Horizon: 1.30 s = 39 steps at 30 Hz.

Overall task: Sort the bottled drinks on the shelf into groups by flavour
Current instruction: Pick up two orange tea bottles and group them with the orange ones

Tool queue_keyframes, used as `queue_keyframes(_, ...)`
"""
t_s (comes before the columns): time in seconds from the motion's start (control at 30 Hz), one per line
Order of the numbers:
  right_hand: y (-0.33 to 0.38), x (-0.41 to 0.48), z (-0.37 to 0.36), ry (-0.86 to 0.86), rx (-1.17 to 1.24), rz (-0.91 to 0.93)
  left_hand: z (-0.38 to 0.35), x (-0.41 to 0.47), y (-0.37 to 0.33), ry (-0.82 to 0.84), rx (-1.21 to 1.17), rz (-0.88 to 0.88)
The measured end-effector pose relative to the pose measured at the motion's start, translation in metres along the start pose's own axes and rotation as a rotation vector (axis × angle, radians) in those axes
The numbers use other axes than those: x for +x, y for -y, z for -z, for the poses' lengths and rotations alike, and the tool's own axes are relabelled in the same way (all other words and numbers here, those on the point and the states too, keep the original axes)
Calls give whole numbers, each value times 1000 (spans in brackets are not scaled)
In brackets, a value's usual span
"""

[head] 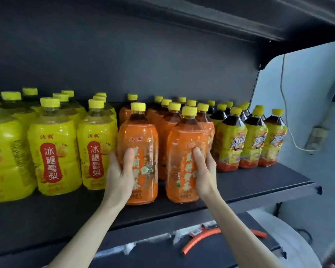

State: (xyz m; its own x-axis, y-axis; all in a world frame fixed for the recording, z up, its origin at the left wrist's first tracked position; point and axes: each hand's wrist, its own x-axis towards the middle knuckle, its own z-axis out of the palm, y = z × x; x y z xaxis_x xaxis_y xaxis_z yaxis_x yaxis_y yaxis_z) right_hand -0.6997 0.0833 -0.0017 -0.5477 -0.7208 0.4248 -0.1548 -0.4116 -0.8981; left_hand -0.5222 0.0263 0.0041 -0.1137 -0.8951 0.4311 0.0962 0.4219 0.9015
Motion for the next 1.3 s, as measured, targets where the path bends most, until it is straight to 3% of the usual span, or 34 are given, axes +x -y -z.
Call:
queue_keyframes(0.37,-24,21,18,117,-12,42,-22,5,18,-110,322,-63)
queue_keyframes(0.5,-25,20,17,112,5,67,-13,-4,6,-154,658,-327)
queue_keyframes(0.63,-25,20,16,98,14,86,-3,6,-10,-13,941,-515)
queue_keyframes(1.03,-23,18,14,86,6,78,-11,52,-15,-102,1521,-624)
queue_keyframes(1.3,-21,18,13,94,21,88,-22,83,-18,-18,1851,-563)
